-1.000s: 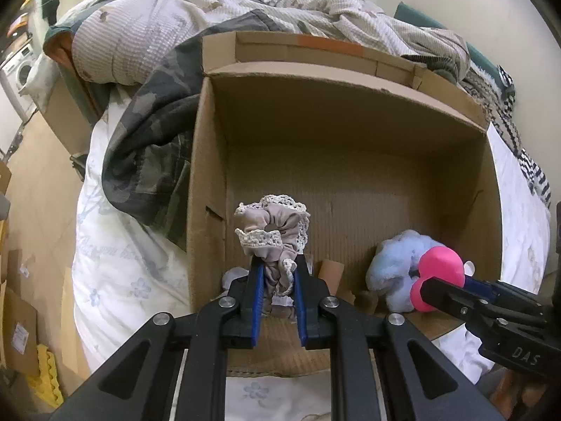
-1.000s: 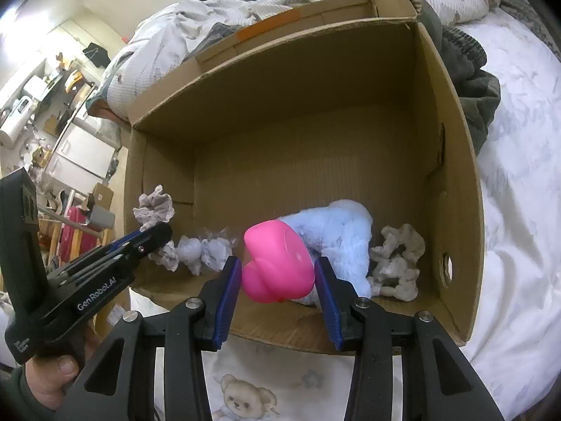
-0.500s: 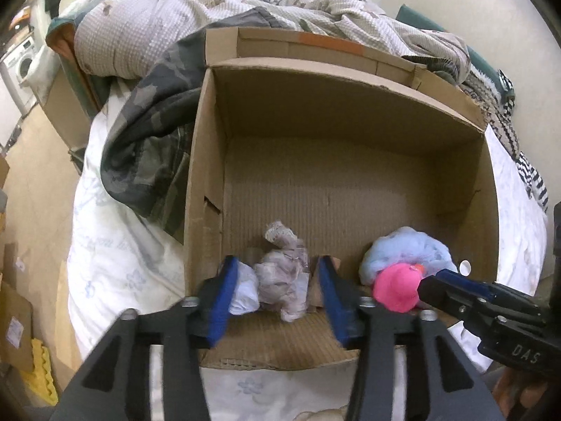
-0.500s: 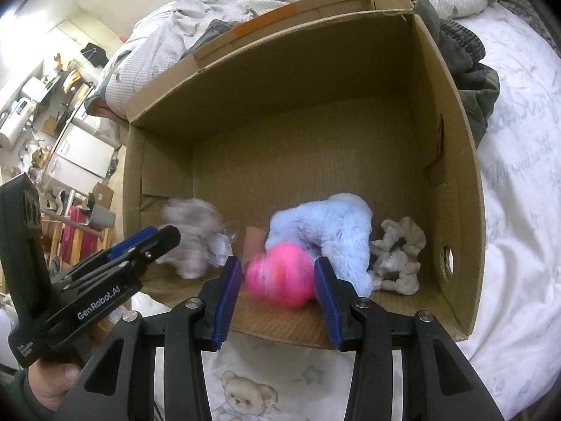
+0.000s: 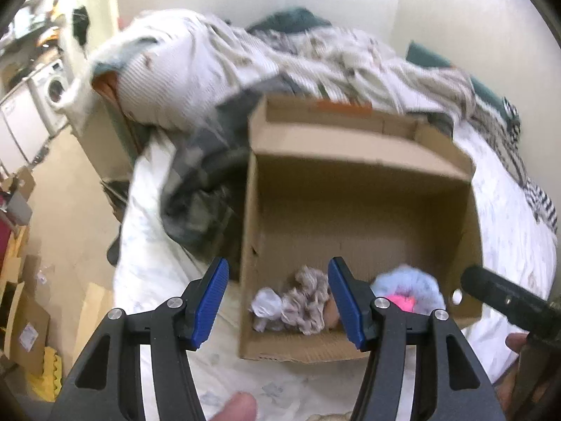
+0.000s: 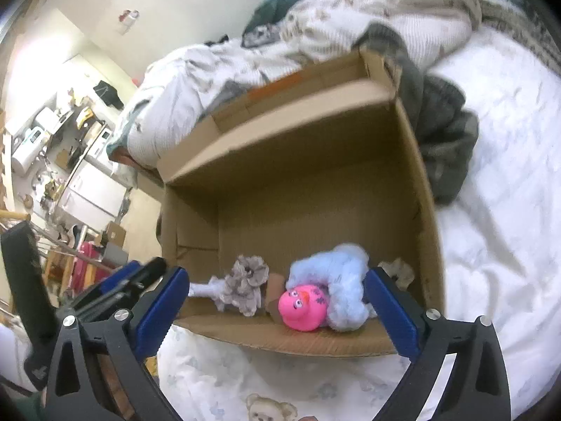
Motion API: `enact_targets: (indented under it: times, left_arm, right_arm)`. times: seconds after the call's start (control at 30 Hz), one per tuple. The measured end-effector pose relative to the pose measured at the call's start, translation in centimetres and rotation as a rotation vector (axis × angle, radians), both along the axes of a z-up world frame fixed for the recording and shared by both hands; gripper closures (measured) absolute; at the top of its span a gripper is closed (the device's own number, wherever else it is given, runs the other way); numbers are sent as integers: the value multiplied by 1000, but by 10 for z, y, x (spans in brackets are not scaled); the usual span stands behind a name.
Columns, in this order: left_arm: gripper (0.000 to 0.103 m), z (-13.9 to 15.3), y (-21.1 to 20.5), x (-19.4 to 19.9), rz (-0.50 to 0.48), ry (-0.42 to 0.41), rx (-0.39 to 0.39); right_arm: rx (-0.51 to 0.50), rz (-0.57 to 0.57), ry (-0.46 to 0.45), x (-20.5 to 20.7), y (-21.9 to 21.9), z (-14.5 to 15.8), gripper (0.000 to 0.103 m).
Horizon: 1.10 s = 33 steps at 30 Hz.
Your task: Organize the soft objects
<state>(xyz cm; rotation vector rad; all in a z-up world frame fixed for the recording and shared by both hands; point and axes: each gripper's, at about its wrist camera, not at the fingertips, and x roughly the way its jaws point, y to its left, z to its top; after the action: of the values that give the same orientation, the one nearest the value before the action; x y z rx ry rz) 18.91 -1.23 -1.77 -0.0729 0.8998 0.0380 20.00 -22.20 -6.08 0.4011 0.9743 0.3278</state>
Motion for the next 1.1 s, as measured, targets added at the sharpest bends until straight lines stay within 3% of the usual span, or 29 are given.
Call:
enact_targets:
  times: [0.1, 0.27, 0.4, 0.5, 0.6, 0.87, 1.1]
  left_arm:
    - [46, 16, 8, -10, 2, -40, -45]
    - [22, 30, 16, -33, 13, -52, -62]
    - [15, 36, 21, -50, 8, -41, -71]
    - [1, 40, 23, -69, 7, -56, -71]
    - [1, 40, 22, -84, -38, -64, -64]
    - [1, 34, 24, -107, 15, -123, -6]
    - [1, 22, 28, -101, 11, -108, -35]
  right_arm:
    - [-50, -13, -20, -9, 0, 15, 0]
    - [-79, -8, -82, -33, 0, 42, 0]
    - [-82, -7, -106, -49, -4, 55, 0]
    - [-101, -6, -132, -61, -5, 61, 0]
    - [-115, -19, -150, -74, -7, 61, 0]
    - [-145, -44, -206, -98, -4, 48, 0]
    - [-206, -43, -205, -96, 5, 35, 0]
